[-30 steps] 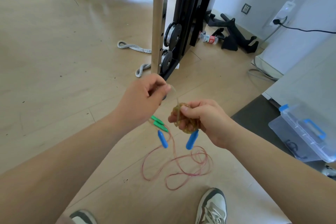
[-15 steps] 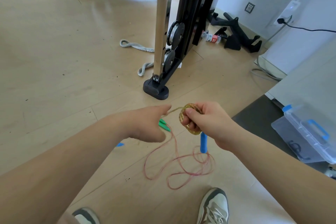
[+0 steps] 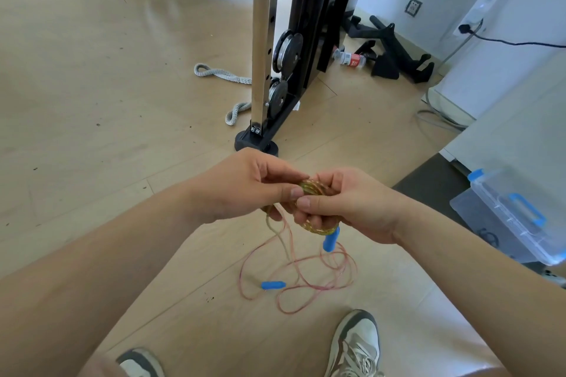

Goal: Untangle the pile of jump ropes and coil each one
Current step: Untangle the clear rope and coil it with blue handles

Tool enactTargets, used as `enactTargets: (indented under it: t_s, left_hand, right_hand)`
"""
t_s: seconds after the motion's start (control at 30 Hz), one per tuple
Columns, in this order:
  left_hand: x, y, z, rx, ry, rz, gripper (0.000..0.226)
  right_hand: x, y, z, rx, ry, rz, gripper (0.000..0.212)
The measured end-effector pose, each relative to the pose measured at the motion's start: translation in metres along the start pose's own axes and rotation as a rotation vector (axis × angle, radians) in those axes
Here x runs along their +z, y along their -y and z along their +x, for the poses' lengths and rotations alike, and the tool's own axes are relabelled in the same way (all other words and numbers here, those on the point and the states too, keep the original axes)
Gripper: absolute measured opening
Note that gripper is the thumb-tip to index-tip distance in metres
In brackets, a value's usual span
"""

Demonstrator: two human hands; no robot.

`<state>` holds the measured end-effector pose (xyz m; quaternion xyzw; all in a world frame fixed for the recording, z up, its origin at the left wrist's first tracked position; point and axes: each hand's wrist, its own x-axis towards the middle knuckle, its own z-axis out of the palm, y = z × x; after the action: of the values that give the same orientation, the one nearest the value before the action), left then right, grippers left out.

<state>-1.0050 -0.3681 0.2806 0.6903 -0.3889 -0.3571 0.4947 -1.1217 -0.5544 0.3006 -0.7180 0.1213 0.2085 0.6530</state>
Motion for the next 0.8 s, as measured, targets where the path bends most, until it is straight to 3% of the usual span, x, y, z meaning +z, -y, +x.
enactTargets:
  t_s: [0.13, 0.3, 0.4, 0.5, 0.63, 0.73, 0.8]
  left_hand:
    - [0.005, 0.001, 0.000, 0.059, -0.038, 0.079, 0.026]
    - [0.021, 0.008, 0.002, 0.099, -0.153, 0.158, 0.034]
    - [0.029, 0.011, 0.002, 0.110, -0.176, 0.279, 0.035]
    - [0.034, 0.021, 0.003, 0.113, -0.241, 0.547, 0.032]
    - [0.048, 0.028, 0.004, 0.017, -0.286, 0.611, 0.034]
    - [0.063, 0.035, 0.007, -0.126, -0.205, 0.497, 0.024]
    - [0.075, 0.038, 0.006, -0.199, -0.110, 0.569, 0.016]
  right_hand:
    - [-0.001, 0.001, -0.004, 0.050, 0.020, 0.147, 0.018]
    - [0.000, -0.004, -0.003, 0.012, -0.085, 0.371, 0.015]
    - [0.001, 0.000, -0.002, 0.077, -0.147, 0.287, 0.014]
    - [0.006, 0.004, 0.000, 0.131, -0.195, 0.236, 0.017]
    - [0.017, 0.007, 0.002, 0.172, -0.331, 0.204, 0.020]
    - [0.023, 0.005, 0.005, 0.143, -0.482, 0.329, 0.019]
    - [0.026, 0.004, 0.008, 0.091, -0.584, 0.402, 0.016]
